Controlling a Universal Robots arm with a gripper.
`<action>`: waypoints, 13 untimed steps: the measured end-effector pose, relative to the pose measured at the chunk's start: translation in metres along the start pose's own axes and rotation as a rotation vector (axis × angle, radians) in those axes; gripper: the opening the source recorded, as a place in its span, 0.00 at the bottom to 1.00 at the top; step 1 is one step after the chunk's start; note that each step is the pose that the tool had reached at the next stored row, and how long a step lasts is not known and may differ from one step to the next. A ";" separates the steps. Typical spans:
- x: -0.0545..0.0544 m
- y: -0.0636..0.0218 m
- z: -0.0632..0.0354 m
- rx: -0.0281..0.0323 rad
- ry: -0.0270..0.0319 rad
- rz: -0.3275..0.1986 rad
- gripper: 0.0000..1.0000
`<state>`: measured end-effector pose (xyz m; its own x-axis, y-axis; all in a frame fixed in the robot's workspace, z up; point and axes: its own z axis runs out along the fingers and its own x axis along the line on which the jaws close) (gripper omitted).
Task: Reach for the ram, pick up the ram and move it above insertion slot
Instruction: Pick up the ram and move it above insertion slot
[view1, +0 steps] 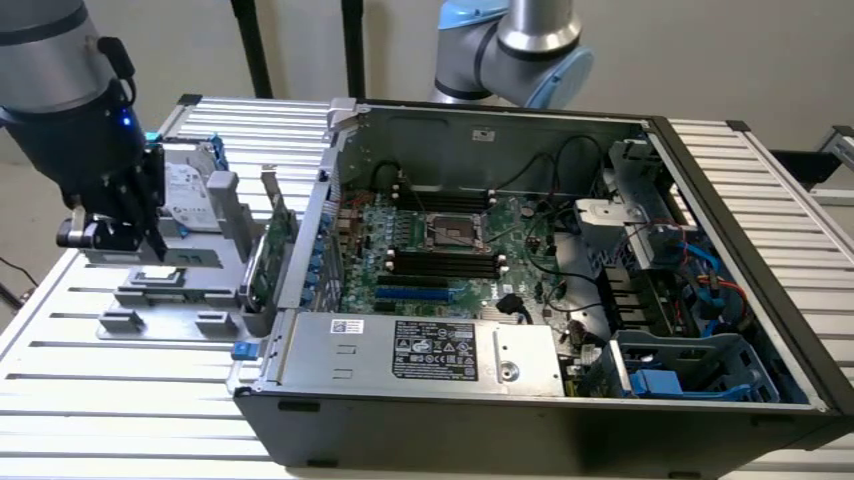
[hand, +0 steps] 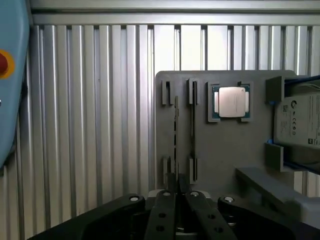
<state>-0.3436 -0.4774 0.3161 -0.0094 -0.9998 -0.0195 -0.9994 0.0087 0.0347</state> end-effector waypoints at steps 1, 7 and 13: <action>0.000 -0.0021 -0.0049 -0.0002 -0.0017 -0.003 0.13; -0.001 -0.0248 -0.0306 -0.0020 -0.0126 -0.009 0.13; -0.001 -0.0511 -0.0541 -0.0051 -0.0236 -0.010 0.13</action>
<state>-0.2907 -0.4776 0.3684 -0.0008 -0.9991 -0.0434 -0.9992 -0.0009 0.0396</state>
